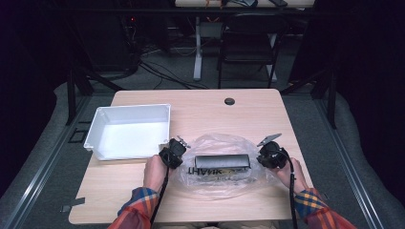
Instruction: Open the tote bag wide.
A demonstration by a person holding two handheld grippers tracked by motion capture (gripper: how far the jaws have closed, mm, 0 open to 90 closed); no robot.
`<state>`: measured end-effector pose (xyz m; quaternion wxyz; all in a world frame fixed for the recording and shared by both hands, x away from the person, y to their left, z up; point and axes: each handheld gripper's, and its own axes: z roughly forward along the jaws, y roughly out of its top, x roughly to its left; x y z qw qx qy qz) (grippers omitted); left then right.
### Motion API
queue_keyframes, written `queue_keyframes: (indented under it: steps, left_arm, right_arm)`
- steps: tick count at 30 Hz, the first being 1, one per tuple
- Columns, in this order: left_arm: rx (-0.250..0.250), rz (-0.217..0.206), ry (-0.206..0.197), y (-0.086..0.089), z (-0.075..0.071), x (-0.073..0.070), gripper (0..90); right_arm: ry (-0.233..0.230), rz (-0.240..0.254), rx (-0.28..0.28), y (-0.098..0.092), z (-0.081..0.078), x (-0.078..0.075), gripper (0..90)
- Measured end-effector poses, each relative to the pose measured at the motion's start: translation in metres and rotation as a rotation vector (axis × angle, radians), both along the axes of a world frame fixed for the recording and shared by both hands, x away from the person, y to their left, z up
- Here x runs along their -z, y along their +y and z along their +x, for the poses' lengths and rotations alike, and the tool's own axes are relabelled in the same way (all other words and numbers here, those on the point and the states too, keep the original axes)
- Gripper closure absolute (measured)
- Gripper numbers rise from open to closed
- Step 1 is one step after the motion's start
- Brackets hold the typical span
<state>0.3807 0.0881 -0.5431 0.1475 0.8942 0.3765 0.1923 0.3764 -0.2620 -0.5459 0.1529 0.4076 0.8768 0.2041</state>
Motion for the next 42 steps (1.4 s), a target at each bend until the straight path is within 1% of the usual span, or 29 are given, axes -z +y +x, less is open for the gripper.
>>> queue_keyframes:
  steps: [1, 2, 3, 4, 5, 7, 8, 9, 10, 11, 12, 13, 15, 17, 18, 19, 22, 23, 26, 28, 29, 30, 31, 32, 33, 34, 35, 37, 42]
  left_arm:
    - [-0.009, -0.028, 0.003, 0.003, 0.000, -0.003, 75.4]
    - [-0.022, -0.044, 0.002, 0.007, -0.001, -0.009, 67.5]
    - [-0.035, -0.082, -0.006, 0.011, -0.002, -0.014, 60.8]
    - [-0.035, -0.082, -0.006, 0.011, -0.002, -0.014, 56.3]
    - [-0.050, -0.150, -0.013, 0.020, -0.004, -0.030, 48.8]
    - [-0.043, -0.216, -0.025, 0.027, -0.008, -0.044, 36.1]
    - [-0.043, -0.216, -0.025, 0.027, -0.008, -0.044, 31.5]
    - [-0.029, -0.258, -0.040, 0.031, -0.011, -0.057, 27.5]
    - [-0.026, -0.277, -0.047, 0.032, -0.013, -0.061, 24.3]
    - [-0.022, -0.284, -0.060, 0.032, -0.014, -0.065, 22.0]
    - [-0.022, -0.284, -0.060, 0.032, -0.014, -0.065, 18.4]
    - [-0.012, -0.293, -0.058, 0.032, -0.015, -0.067, 18.4]
    - [0.003, -0.310, -0.027, 0.033, -0.013, -0.067, 14.2]
    - [0.009, -0.304, 0.007, 0.033, -0.010, -0.062, 12.5]
    - [0.012, -0.313, 0.021, 0.032, -0.009, -0.059, 10.3]
    - [0.012, -0.313, 0.021, 0.032, -0.009, -0.059, 8.5]
    - [0.045, -0.338, 0.042, 0.026, -0.008, -0.057, 7.8]
    - [0.061, -0.346, 0.023, 0.019, -0.009, -0.057, 5.8]
    - [0.099, -0.349, -0.002, 0.007, -0.012, -0.061, 6.7]
    - [0.118, -0.359, -0.003, 0.004, -0.014, -0.064, 9.9]
    - [0.137, -0.364, -0.012, 0.001, -0.016, -0.067, 9.9]
    - [0.162, -0.366, -0.018, -0.002, -0.017, -0.070, 15.7]
    - [0.216, -0.376, -0.015, -0.010, -0.020, -0.073, 18.1]
    - [0.240, -0.374, -0.012, -0.014, -0.021, -0.073, 20.7]
    - [0.240, -0.374, -0.012, -0.014, -0.021, -0.073, 23.9]
    - [0.275, -0.369, -0.005, -0.019, -0.021, -0.072, 23.9]
    - [0.328, -0.343, 0.009, -0.028, -0.021, -0.069, 29.9]
    - [0.378, -0.324, 0.017, -0.034, -0.019, -0.066, 33.0]
    - [0.400, -0.317, 0.039, -0.039, -0.011, -0.057, 38.5]
  right_arm:
    - [-0.008, 0.017, 0.003, -0.001, -0.001, -0.002, 79.6]
    - [-0.008, 0.039, 0.006, -0.003, -0.002, -0.004, 76.7]
    - [-0.010, 0.061, 0.009, -0.005, -0.003, -0.007, 75.6]
    - [-0.010, 0.061, 0.009, -0.005, -0.003, -0.007, 75.6]
    - [-0.025, 0.101, 0.004, -0.009, -0.005, -0.014, 74.0]
    - [-0.034, 0.124, 0.006, -0.010, -0.007, -0.018, 73.8]
    - [-0.034, 0.124, 0.006, -0.010, -0.007, -0.018, 73.8]
    - [-0.025, 0.126, -0.001, -0.010, -0.007, -0.019, 73.9]
    - [-0.022, 0.131, -0.005, -0.009, -0.007, -0.018, 74.0]
    - [-0.024, 0.123, -0.005, -0.008, -0.007, -0.018, 74.1]
    - [-0.024, 0.123, -0.005, -0.008, -0.007, -0.018, 74.1]
    - [-0.018, 0.123, -0.012, -0.008, -0.007, -0.018, 74.1]
    - [-0.019, 0.128, -0.013, -0.006, -0.007, -0.018, 74.0]
    - [-0.016, 0.134, -0.020, -0.007, -0.007, -0.018, 74.0]
    - [-0.015, 0.143, -0.023, -0.007, -0.007, -0.018, 74.5]
    - [-0.011, 0.153, -0.029, -0.007, -0.007, -0.018, 75.4]
    - [-0.013, 0.155, -0.030, -0.005, -0.008, -0.018, 78.0]
    - [-0.003, 0.161, -0.041, -0.004, -0.007, -0.017, 79.1]
    - [-0.008, 0.158, -0.040, -0.002, -0.007, -0.016, 79.2]
    - [-0.011, 0.154, -0.042, -0.003, -0.007, -0.016, 79.4]
    - [-0.011, 0.154, -0.042, -0.003, -0.007, -0.016, 79.4]
    - [-0.008, 0.153, -0.038, -0.004, -0.006, -0.017, 79.4]
    - [-0.014, 0.152, -0.035, -0.005, -0.006, -0.016, 79.5]
    - [-0.008, 0.160, -0.037, -0.005, -0.005, -0.016, 79.5]
    - [-0.003, 0.160, -0.039, -0.006, -0.005, -0.015, 79.5]
    - [-0.003, 0.160, -0.039, -0.006, -0.005, -0.015, 79.5]
    - [-0.004, 0.156, -0.037, -0.006, -0.004, -0.015, 79.5]
    - [-0.009, 0.159, -0.035, -0.006, -0.004, -0.015, 79.5]
    - [-0.005, 0.169, -0.041, -0.008, -0.004, -0.015, 77.4]
